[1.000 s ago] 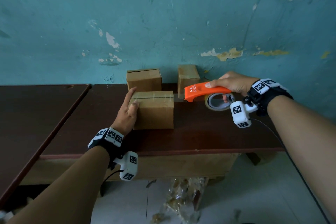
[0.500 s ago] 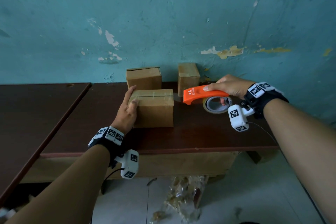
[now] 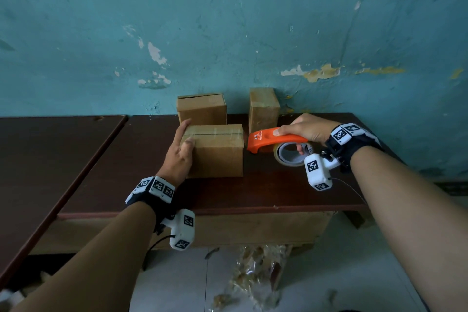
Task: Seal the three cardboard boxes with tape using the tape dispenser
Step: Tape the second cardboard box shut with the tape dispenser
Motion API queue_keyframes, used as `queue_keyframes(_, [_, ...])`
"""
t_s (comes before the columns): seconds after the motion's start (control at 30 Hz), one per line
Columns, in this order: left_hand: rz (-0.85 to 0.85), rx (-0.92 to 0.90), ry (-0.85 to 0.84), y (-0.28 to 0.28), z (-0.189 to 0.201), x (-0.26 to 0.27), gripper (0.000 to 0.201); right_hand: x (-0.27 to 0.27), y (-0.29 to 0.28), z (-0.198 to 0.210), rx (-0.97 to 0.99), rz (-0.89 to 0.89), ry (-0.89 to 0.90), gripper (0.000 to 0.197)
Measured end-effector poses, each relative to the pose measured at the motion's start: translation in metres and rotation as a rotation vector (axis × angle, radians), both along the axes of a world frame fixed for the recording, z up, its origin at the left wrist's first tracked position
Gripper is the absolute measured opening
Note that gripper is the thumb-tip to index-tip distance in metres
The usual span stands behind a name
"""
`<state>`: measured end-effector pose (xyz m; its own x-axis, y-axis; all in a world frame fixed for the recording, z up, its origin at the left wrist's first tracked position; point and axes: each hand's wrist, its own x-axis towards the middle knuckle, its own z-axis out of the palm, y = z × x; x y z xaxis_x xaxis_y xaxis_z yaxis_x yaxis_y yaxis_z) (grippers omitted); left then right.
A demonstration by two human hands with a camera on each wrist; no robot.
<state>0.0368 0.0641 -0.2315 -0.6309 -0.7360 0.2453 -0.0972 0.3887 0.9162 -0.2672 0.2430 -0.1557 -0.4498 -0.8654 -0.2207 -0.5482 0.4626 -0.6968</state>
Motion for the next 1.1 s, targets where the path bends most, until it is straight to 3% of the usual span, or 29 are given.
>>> queue_keyframes(0.13, [-0.008, 0.005, -0.004, -0.002, -0.001, 0.0, 0.071, 0.004, -0.003, -0.005, -0.011, -0.02, -0.031, 0.059])
queue_keyframes(0.33, [-0.014, 0.002, -0.004, -0.004, -0.003, -0.001, 0.07, -0.001, -0.008, -0.01, 0.021, -0.037, -0.071, 0.081])
queue_keyframes(0.73, [-0.024, 0.019, -0.001, -0.005, -0.002, -0.002, 0.07, 0.001, -0.015, -0.006, 0.105, -0.068, -0.109, 0.08])
queue_keyframes(0.83, [-0.026, 0.025, 0.003, -0.005, -0.002, -0.001, 0.07, 0.014, -0.009, -0.003, 0.12, -0.061, -0.211, 0.057])
queue_keyframes(0.93, [-0.015, 0.029, 0.012, -0.003, -0.002, -0.002, 0.071, 0.018, -0.002, -0.009, 0.116, -0.041, -0.459, 0.029])
queue_keyframes(1.1, [-0.026, 0.005, -0.005, -0.006, -0.003, -0.001, 0.071, 0.028, 0.009, -0.016, 0.044, -0.084, -0.514, 0.033])
